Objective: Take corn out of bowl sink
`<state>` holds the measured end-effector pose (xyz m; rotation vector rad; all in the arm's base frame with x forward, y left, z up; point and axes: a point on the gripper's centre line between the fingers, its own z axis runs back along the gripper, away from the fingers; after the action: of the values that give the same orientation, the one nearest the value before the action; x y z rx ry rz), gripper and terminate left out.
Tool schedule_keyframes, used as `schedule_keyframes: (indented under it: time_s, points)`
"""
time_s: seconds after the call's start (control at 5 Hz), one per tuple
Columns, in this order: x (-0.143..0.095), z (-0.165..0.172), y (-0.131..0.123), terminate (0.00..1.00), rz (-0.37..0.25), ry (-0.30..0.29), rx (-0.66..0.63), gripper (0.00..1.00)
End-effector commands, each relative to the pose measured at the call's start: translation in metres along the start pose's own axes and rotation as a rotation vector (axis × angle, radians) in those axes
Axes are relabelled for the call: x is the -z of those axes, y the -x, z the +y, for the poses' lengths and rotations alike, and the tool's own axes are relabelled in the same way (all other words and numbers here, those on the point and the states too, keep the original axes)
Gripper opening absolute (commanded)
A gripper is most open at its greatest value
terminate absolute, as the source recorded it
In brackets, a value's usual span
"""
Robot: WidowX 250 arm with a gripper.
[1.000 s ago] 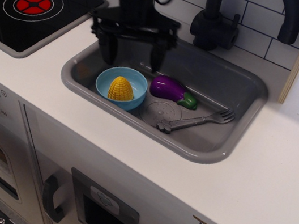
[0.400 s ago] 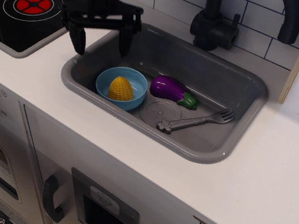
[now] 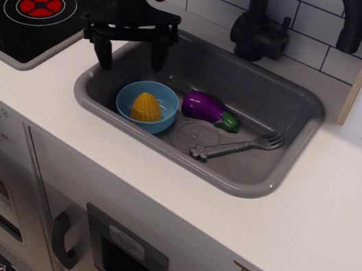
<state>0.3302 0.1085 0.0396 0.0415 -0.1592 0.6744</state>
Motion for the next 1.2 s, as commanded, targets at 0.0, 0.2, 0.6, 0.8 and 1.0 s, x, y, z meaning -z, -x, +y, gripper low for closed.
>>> schedule_keyframes:
  time_s: [0.0, 0.2, 0.6, 0.8, 1.0]
  points:
    - [0.009, 0.000, 0.005, 0.00, -0.020, -0.024, -0.003, 1.00]
    - [0.016, -0.003, 0.009, 0.00, -0.016, -0.025, -0.003, 1.00]
    - [0.026, -0.004, 0.018, 0.00, -0.018, -0.043, 0.017, 1.00]
    - [0.031, -0.005, 0.019, 0.00, -0.024, -0.061, 0.010, 1.00]
    - [0.034, -0.004, 0.019, 0.00, -0.039, -0.081, 0.009, 0.00]
